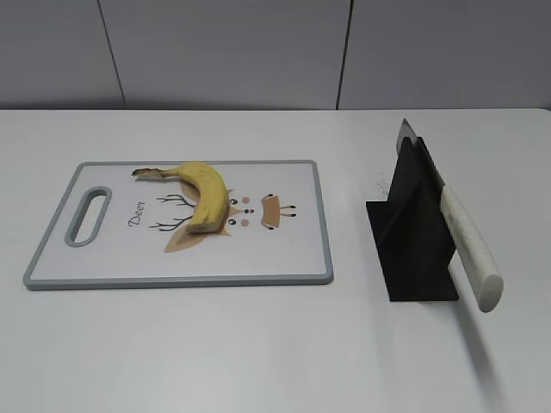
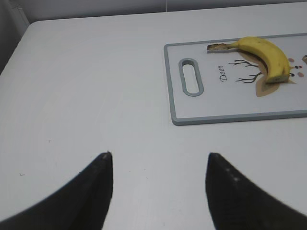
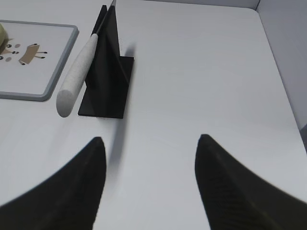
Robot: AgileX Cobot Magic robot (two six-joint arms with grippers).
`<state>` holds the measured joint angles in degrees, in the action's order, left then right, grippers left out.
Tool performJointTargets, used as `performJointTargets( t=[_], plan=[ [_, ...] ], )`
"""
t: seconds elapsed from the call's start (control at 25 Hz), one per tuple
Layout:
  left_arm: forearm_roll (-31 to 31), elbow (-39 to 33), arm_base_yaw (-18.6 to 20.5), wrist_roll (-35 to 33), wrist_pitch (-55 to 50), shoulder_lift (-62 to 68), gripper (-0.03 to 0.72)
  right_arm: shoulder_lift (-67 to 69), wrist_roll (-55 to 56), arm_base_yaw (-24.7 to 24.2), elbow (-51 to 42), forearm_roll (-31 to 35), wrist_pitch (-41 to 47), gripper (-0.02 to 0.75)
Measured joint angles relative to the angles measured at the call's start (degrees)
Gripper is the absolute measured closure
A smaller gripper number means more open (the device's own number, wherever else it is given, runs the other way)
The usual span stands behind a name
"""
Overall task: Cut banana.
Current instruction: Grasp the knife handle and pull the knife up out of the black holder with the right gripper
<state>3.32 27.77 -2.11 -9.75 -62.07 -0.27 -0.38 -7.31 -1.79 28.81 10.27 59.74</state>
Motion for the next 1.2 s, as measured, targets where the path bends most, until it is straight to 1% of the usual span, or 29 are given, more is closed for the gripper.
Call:
performJointTargets(
  t=[0.2,0.44,0.64,0.8,0.96,1.2],
  plan=[
    [0.0,0.0,0.0,0.0,0.0,0.0,0.103,0.0,0.0,0.0,0.0,0.0,0.0,0.279],
    [0.0,0.0,0.0,0.0,0.0,0.0,0.103,0.0,0.1,0.0,0.0,1.5,0.0,0.279],
    [0.0,0.0,0.0,0.0,0.0,0.0,0.103,1.1,0.5,0.0,1.6,2.6,3.1,0.279],
    [0.0,0.0,0.0,0.0,0.0,0.0,0.103,3.8,0.7,0.0,4.7,2.7,5.0,0.279],
    [0.0,0.0,0.0,0.0,0.0,0.0,0.103,9.2,2.6,0.0,7.3,2.7,9.2,0.279],
    [0.0,0.0,0.0,0.0,0.0,0.0,0.103,18.4,3.2,0.0,9.0,3.3,9.8,0.279]
  ],
)
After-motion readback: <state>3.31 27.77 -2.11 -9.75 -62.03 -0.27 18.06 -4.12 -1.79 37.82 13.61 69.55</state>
